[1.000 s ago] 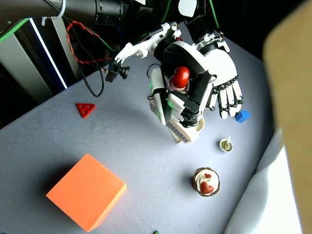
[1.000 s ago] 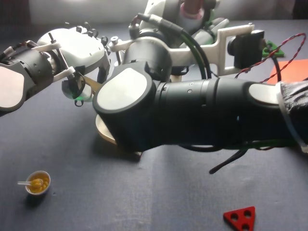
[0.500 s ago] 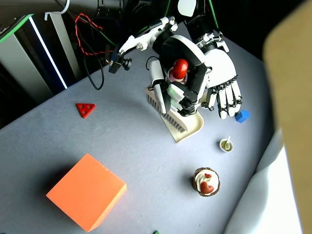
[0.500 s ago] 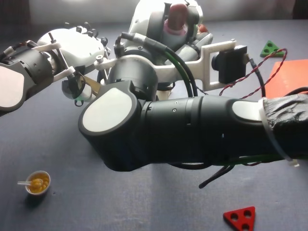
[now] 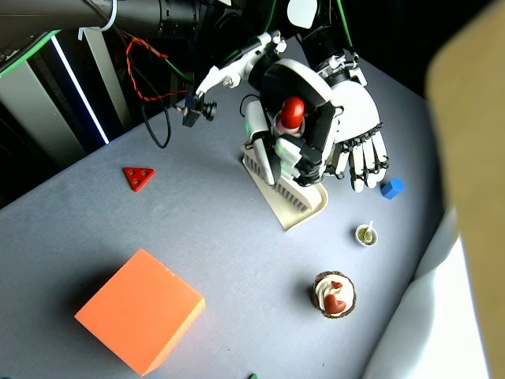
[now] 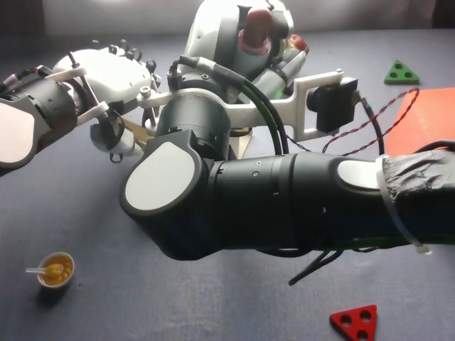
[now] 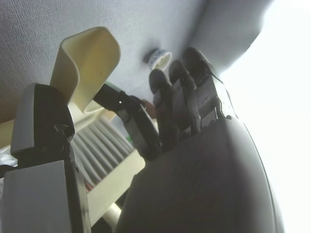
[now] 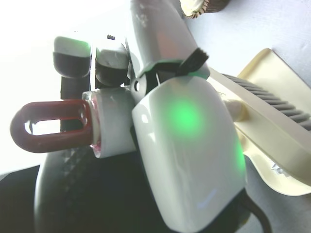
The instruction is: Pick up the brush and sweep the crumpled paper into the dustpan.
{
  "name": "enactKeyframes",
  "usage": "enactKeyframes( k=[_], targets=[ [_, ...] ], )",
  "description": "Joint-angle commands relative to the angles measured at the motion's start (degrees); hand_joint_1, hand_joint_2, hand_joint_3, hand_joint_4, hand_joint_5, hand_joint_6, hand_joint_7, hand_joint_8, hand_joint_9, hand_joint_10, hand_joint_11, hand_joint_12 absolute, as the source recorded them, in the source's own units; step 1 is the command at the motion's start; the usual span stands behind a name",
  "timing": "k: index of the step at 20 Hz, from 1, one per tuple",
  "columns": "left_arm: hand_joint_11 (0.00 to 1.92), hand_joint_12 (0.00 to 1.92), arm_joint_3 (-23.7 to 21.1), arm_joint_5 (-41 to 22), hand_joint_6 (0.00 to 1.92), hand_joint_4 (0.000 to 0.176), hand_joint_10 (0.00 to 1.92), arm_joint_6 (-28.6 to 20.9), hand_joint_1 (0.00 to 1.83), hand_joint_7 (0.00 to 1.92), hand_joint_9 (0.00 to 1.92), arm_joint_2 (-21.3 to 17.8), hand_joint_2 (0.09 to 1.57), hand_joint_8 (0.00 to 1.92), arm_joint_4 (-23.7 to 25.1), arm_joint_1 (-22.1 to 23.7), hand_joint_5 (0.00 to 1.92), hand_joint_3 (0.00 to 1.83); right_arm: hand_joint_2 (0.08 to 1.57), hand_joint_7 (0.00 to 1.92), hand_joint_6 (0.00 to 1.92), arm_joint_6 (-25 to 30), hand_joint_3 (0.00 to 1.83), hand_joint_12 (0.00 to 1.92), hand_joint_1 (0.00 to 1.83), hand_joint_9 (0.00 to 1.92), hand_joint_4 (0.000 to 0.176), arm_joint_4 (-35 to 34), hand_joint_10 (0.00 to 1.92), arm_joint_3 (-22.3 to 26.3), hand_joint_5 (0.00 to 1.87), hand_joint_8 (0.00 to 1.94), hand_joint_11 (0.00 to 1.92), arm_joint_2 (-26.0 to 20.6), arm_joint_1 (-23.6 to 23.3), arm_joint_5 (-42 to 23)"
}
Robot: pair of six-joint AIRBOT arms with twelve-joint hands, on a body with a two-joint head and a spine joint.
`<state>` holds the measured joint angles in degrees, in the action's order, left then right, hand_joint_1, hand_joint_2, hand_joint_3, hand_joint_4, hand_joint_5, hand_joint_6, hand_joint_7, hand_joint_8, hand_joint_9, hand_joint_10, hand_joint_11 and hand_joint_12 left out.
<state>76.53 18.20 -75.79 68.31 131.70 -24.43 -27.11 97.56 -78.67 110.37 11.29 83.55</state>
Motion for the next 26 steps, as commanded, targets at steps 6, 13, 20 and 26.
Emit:
enactKeyframes(
  k=[6,13,20,26],
  targets=[
    [0.03,0.54,0.4,5.1,0.87,0.0,0.0,-0.3,1.16,0.35,0.21,-0.5,1.09,0.0,2.0,0.3,1.04,0.0,1.15,1.16,1.92,1.8,0.0,1.92,1.65,1.16,0.176,10.9,1.92,-1.5,1.07,1.94,1.11,0.4,-0.1,2.6],
    [0.06,0.52,0.5,5.1,0.85,0.0,0.0,-0.4,1.17,0.37,0.24,-0.5,1.08,0.0,2.1,0.3,1.05,0.0,1.15,1.15,1.92,2.4,0.0,1.92,1.64,1.16,0.176,15.1,1.92,0.9,1.04,1.94,1.13,-1.1,-0.7,2.6],
    [0.05,0.54,0.5,5.1,0.87,0.0,0.0,-0.5,1.17,0.37,0.23,-0.5,1.09,0.0,2.1,0.3,1.04,0.0,1.14,1.15,1.92,5.2,0.0,1.92,1.65,1.15,0.176,16.6,1.92,3.3,1.03,1.94,1.1,-4.3,-1.3,1.9],
    [0.01,0.53,0.6,5.1,0.91,0.0,0.0,-0.5,1.15,0.33,0.19,-0.6,1.1,0.0,2.1,0.4,1.01,0.0,1.16,1.15,1.92,8.9,0.0,1.92,1.6,1.14,0.176,14.8,1.92,10.5,1.04,1.94,1.11,-11.8,-3.0,-2.8]
  ],
)
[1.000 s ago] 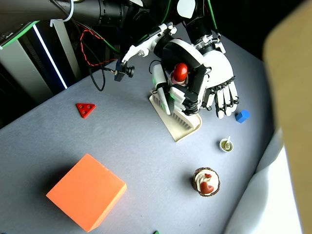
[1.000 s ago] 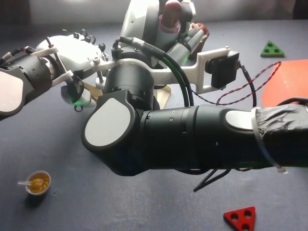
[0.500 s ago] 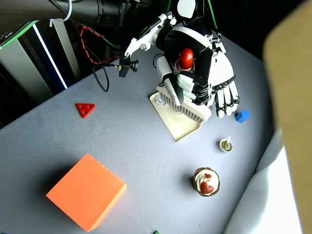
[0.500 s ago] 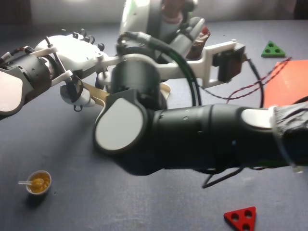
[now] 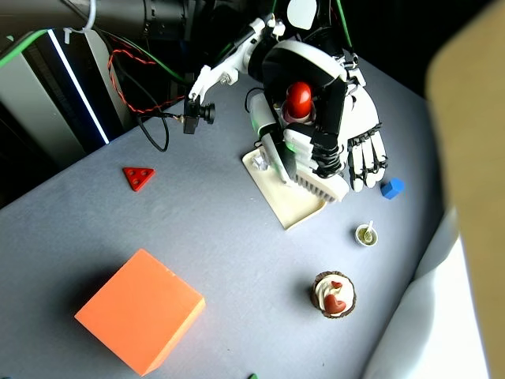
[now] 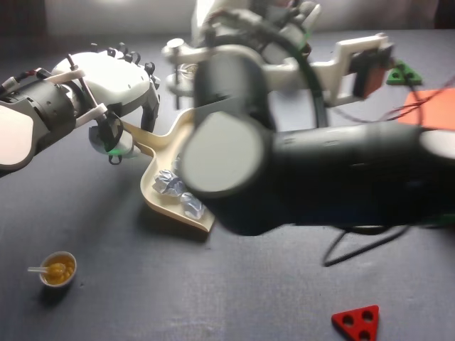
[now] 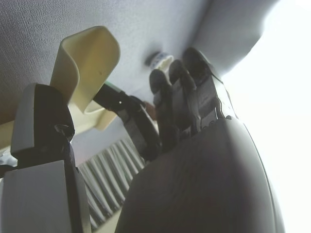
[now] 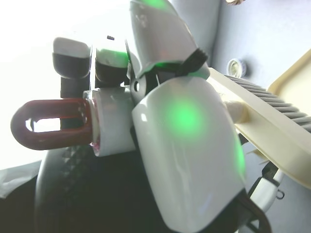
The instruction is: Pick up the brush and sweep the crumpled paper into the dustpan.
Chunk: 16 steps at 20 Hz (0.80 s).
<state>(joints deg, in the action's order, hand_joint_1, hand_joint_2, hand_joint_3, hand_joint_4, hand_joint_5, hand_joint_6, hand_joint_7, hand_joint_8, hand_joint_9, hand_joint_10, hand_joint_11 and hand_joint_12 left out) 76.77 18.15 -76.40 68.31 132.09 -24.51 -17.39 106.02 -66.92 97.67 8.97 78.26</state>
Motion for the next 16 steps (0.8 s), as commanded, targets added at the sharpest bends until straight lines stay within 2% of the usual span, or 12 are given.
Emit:
enactKeyframes(
  k=[1,6,8,10,13,16],
  targets=[
    [0.01,0.52,0.5,5.2,0.92,0.0,0.0,0.1,1.14,0.33,0.19,-0.6,1.1,0.0,1.7,0.6,1.01,0.0,1.16,1.1,1.92,-0.6,0.0,1.92,1.6,1.1,0.176,6.2,1.92,1.4,1.0,1.94,1.09,-2.0,-0.5,0.7],
    [0.03,0.45,0.4,5.2,0.93,0.0,0.01,0.1,1.13,0.35,0.22,-0.5,1.11,0.01,1.7,0.7,1.01,0.0,1.15,1.07,1.92,0.1,0.0,1.92,1.62,1.06,0.176,3.0,1.92,9.9,0.95,1.94,1.08,-13.3,-0.2,-6.0],
    [0.02,0.44,0.4,5.2,0.95,0.0,0.0,0.1,1.14,0.33,0.21,-0.5,1.11,0.0,1.7,0.8,0.99,0.0,1.15,1.1,1.92,2.6,0.0,1.92,1.62,1.09,0.176,2.5,1.92,12.4,0.99,1.94,1.09,-17.5,-0.5,-9.6],
    [0.06,0.48,0.4,5.2,0.86,0.0,0.0,0.1,1.17,0.37,0.23,-0.7,1.09,0.0,1.7,0.9,1.05,0.0,1.16,1.12,1.92,5.4,0.0,1.92,1.64,1.14,0.176,2.4,1.92,14.5,1.05,1.94,1.12,-21.1,-0.7,-12.7],
    [0.01,0.54,0.7,5.2,0.81,0.0,0.0,0.1,1.17,0.36,0.21,-0.7,1.07,0.0,1.9,1.2,1.08,0.0,1.16,1.14,1.92,7.1,0.0,1.92,1.63,1.16,0.176,0.4,1.92,17.5,1.06,1.94,1.12,-24.8,-1.4,-17.7],
    [0.04,0.59,0.7,5.2,0.86,0.0,0.0,0.1,1.13,0.36,0.23,-0.7,1.08,0.0,1.9,1.3,1.05,0.0,1.15,1.16,1.92,7.2,0.0,1.92,1.62,1.18,0.175,-0.4,1.92,19.6,1.06,1.94,1.14,-26.9,-1.4,-17.7]
  ],
)
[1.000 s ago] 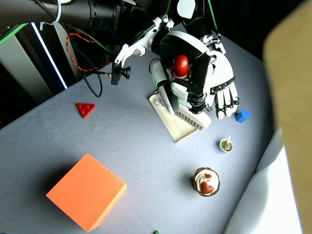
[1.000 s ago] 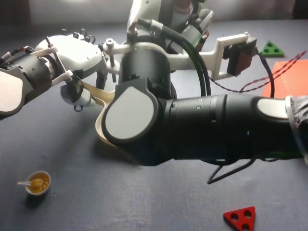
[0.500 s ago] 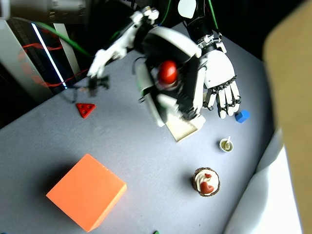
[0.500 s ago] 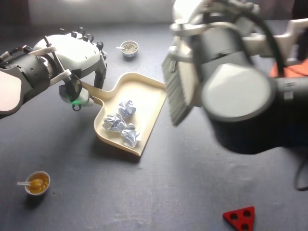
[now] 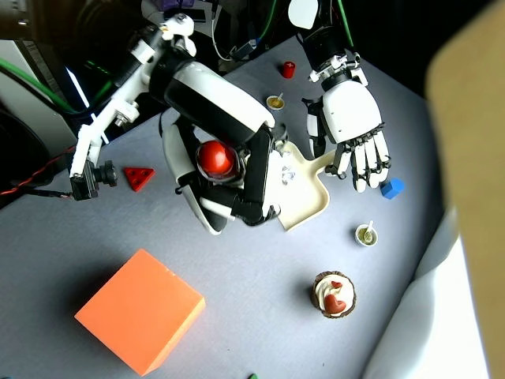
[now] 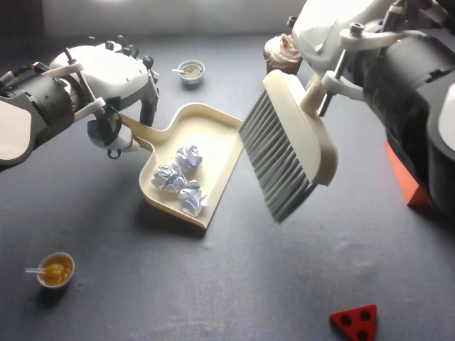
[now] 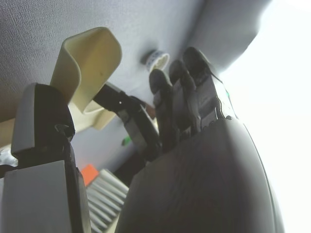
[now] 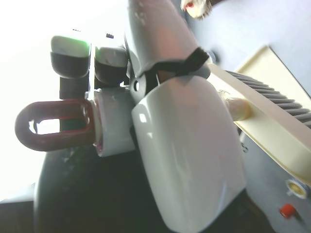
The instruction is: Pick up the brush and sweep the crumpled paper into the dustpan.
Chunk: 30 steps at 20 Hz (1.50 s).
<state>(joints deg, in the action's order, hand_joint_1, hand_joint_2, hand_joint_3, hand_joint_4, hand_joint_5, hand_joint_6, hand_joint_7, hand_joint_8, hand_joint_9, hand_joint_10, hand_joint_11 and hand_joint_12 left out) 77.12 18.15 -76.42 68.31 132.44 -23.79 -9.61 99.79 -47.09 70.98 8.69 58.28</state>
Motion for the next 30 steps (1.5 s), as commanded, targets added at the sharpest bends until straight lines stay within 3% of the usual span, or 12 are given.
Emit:
enactKeyframes(
  k=[1,5,8,12,14,15,16,19,20,22,26,30],
  targets=[
    [0.05,0.58,0.3,5.2,0.9,0.0,0.0,0.1,1.11,0.35,0.22,-0.7,1.09,0.0,1.6,0.5,1.03,0.0,1.16,1.16,1.92,-0.6,0.0,1.92,1.62,1.18,0.176,4.9,1.92,0.4,1.07,1.94,1.14,-1.0,-1.1,2.8],
    [0.04,0.53,0.2,5.2,0.04,0.006,0.01,0.1,1.02,0.29,0.2,-0.8,1.05,0.01,1.6,0.6,0.81,0.0,1.15,1.16,1.92,0.4,0.0,1.92,1.63,1.17,0.176,1.7,1.92,2.2,1.07,1.94,1.14,-3.9,-1.6,6.7],
    [0.01,0.52,0.2,5.2,0.0,0.079,0.0,0.1,0.99,0.27,0.19,-0.9,1.04,0.0,1.6,0.6,0.69,0.0,1.15,1.18,1.92,1.4,0.0,1.92,1.64,1.2,0.176,0.6,1.92,4.3,1.09,1.94,1.15,-6.4,-2.6,9.4],
    [0.02,0.53,0.2,5.2,0.01,0.07,0.01,0.1,1.0,0.3,0.2,-0.9,1.02,0.01,1.9,0.6,0.69,0.0,1.17,1.14,1.92,-2.6,0.0,1.92,1.49,1.19,0.167,3.1,1.92,4.6,1.04,1.94,1.13,-5.7,-2.5,14.2],
    [0.02,0.53,0.3,5.2,0.01,0.068,0.01,0.1,1.01,0.3,0.21,-1.0,1.01,0.01,2.0,0.6,0.71,0.0,1.1,1.06,1.92,-5.1,0.0,1.92,1.29,1.1,0.135,2.6,1.92,3.8,0.97,1.94,1.05,-5.5,-2.5,16.4],
    [0.0,0.52,0.3,5.2,0.01,0.068,0.0,0.1,0.99,0.29,0.2,-1.1,1.02,0.0,2.0,0.6,0.71,0.0,1.08,0.97,1.08,-5.3,0.0,1.92,1.19,0.99,0.0,1.6,1.92,3.5,1.06,1.94,0.95,-5.4,-2.5,16.6],
    [0.0,0.52,0.3,5.2,0.01,0.067,0.0,0.1,0.99,0.29,0.19,-1.2,1.02,0.0,2.1,0.6,0.71,0.0,0.99,0.88,0.77,-4.7,0.0,1.92,1.13,0.87,0.0,0.4,1.92,3.2,1.11,1.94,0.83,-4.4,-2.7,16.6],
    [0.01,0.53,0.2,5.2,0.01,0.06,0.0,0.1,0.99,0.29,0.2,-1.4,1.02,0.0,2.2,0.6,0.74,0.0,0.85,0.56,1.9,-0.6,0.0,1.92,0.89,0.5,0.001,1.6,1.92,2.8,0.49,1.94,0.46,-2.9,-2.6,15.7],
    [0.01,0.53,0.0,5.3,0.02,0.06,0.01,0.1,0.99,0.3,0.21,-1.6,1.02,0.0,2.3,0.7,0.74,0.0,0.84,0.46,1.92,1.8,0.0,1.92,0.88,0.41,0.029,2.8,1.92,2.6,0.45,1.94,0.38,-2.3,-2.0,15.1],
    [0.02,0.53,-0.2,5.3,0.02,0.056,0.01,0.1,0.99,0.31,0.22,-1.7,1.02,0.01,2.3,0.7,0.76,0.0,0.84,0.28,1.45,3.6,0.0,1.92,0.84,0.26,0.0,3.0,1.92,2.4,0.44,1.9,0.25,-1.7,-1.5,14.5],
    [0.03,0.51,-0.1,5.3,0.01,0.042,0.01,0.1,0.99,0.31,0.21,-1.8,1.02,0.01,3.1,1.8,0.78,0.0,0.87,0.27,0.56,3.8,0.0,1.7,0.72,0.27,0.0,5.4,1.57,2.1,0.42,1.28,0.2,-1.2,0.1,14.5],
    [0.04,0.51,0.1,5.2,0.01,0.049,0.01,0.1,0.97,0.32,0.22,-2.4,1.02,0.01,3.7,3.5,0.78,0.0,0.85,0.62,0.01,3.3,0.0,1.15,0.6,0.51,0.004,3.1,0.37,4.2,0.53,0.08,0.16,-1.6,0.1,13.3]
  ],
)
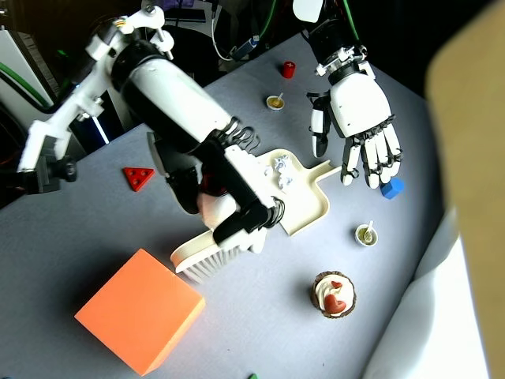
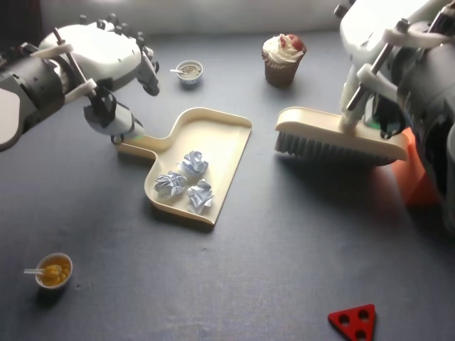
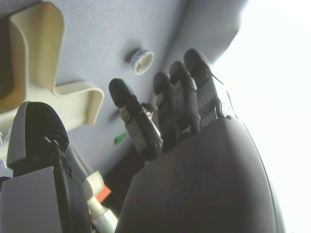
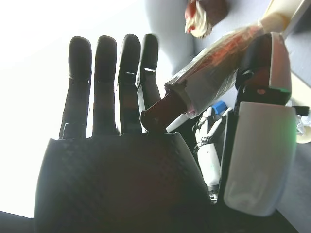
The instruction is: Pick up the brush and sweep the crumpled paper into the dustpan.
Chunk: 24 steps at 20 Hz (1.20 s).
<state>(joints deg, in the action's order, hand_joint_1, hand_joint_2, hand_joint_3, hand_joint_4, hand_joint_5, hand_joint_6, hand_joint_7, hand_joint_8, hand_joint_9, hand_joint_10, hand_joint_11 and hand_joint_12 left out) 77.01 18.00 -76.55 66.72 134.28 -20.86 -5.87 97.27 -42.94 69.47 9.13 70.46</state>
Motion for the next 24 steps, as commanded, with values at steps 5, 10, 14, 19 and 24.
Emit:
enactKeyframes(
  k=[5,10,14,19,24],
  targets=[
    [0.06,0.52,0.6,5.0,0.01,0.038,0.01,0.2,0.98,0.32,0.23,-1.6,1.02,0.01,2.5,4.2,0.79,0.0,0.85,0.28,0.0,1.0,0.0,0.27,0.39,0.3,0.0,1.3,0.0,5.5,0.21,0.0,0.25,-4.1,-2.4,-1.7],
    [0.05,0.52,-0.7,4.5,0.0,0.048,0.0,0.2,0.97,0.32,0.22,-2.8,1.02,0.01,1.2,7.1,0.79,0.0,0.77,0.04,0.0,4.6,0.0,0.06,0.35,0.06,0.0,-3.0,0.0,6.0,0.01,0.0,0.11,-4.6,-3.7,-1.1],
    [0.06,0.53,-2.1,4.4,0.0,0.048,0.0,0.2,0.96,0.29,0.21,-3.8,1.03,0.0,0.3,8.2,0.78,0.0,0.75,0.0,0.0,5.9,0.0,0.05,0.25,0.0,0.0,-8.0,0.0,6.1,0.0,0.0,0.11,-4.6,-4.5,-2.7],
    [0.0,0.45,-3.0,3.2,0.0,0.064,0.0,0.2,0.95,0.31,0.18,-4.0,1.02,0.0,1.1,9.1,0.76,0.0,0.72,0.0,0.0,10.3,0.0,0.01,0.06,0.0,0.0,-16.4,0.0,8.8,0.0,0.0,0.03,-6.4,-5.9,-7.4],
    [0.0,0.48,-4.1,3.1,0.0,0.052,0.0,0.2,0.96,0.29,0.17,-4.1,1.02,0.0,1.1,9.9,0.76,0.0,0.73,0.0,0.0,12.0,0.0,0.01,0.0,0.0,0.0,-16.8,0.0,8.8,0.0,0.0,0.02,-6.4,-5.9,-5.4]
  ],
)
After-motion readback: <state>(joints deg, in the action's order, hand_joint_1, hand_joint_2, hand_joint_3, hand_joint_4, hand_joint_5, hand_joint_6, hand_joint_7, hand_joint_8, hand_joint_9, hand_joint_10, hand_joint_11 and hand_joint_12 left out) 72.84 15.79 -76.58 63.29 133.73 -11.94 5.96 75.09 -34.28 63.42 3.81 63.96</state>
